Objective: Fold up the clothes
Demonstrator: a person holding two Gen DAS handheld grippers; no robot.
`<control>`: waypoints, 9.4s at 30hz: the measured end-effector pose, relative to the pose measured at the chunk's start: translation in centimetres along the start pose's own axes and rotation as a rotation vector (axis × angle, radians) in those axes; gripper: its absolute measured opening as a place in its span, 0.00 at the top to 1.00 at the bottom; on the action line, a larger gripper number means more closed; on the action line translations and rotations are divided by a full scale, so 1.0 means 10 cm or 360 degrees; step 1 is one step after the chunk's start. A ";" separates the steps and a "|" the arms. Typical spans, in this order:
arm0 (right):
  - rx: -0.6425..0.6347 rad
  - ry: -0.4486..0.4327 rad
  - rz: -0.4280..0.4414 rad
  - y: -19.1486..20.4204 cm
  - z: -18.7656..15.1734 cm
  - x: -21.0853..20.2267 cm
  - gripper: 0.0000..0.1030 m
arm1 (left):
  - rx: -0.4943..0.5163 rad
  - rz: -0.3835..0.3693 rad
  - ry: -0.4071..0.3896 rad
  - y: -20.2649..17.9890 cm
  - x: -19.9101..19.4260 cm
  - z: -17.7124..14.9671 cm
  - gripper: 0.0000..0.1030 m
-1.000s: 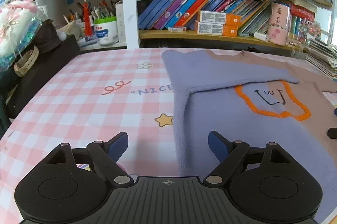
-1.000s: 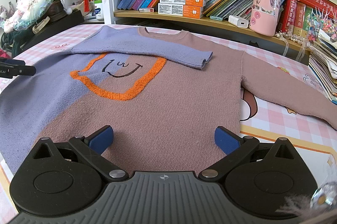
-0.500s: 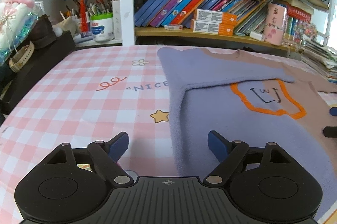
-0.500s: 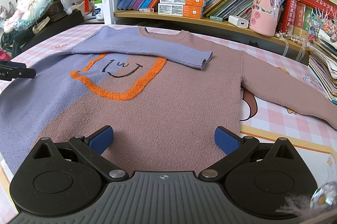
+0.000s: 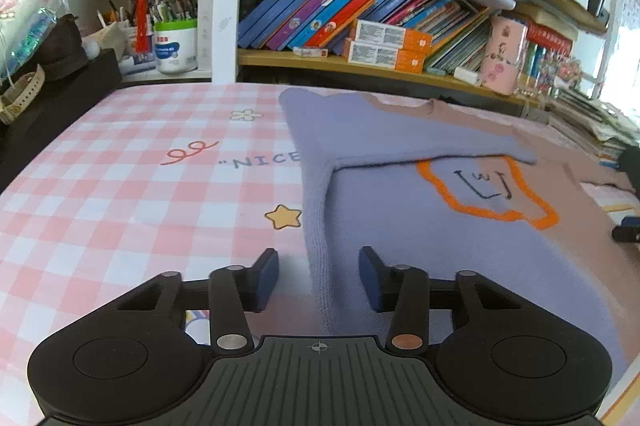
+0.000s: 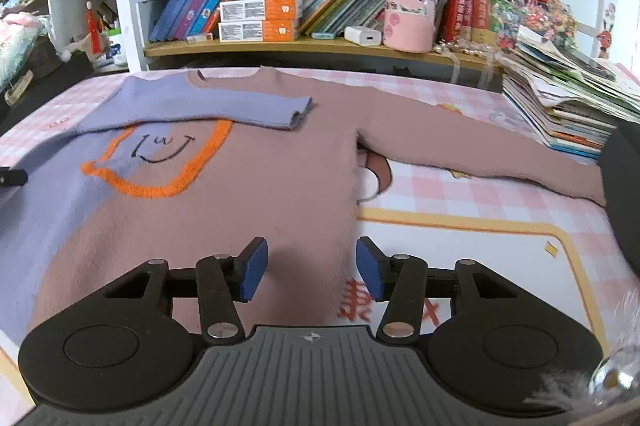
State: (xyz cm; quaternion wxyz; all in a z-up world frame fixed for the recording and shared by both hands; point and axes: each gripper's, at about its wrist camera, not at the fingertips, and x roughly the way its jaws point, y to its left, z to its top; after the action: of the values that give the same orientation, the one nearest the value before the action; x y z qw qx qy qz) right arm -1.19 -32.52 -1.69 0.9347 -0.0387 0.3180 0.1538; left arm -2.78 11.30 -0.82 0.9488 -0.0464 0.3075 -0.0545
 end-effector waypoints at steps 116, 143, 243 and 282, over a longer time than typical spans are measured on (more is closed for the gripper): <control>0.0816 0.0086 -0.0766 -1.94 0.61 0.79 0.25 | 0.0590 0.0067 -0.0176 -0.62 -0.15 -0.22 0.19; 0.0221 -0.0431 0.0243 0.18 2.23 0.35 0.91 | 0.0676 0.0054 -0.0233 -0.69 -0.20 -0.26 0.11; 0.0427 -0.0092 0.0610 0.17 -0.12 -0.40 0.87 | -0.0195 -0.0266 -0.0086 0.25 -0.62 -0.10 0.93; 0.0670 0.0040 0.0764 0.07 -0.32 -0.21 0.87 | -0.0422 -0.0372 0.0062 0.45 -0.47 -0.30 0.94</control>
State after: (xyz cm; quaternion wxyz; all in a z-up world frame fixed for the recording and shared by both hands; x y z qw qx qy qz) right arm -4.87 -32.99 -2.95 0.8552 0.2298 0.3546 0.3003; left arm -7.97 16.22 -1.05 0.9154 -0.2054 0.3229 -0.1244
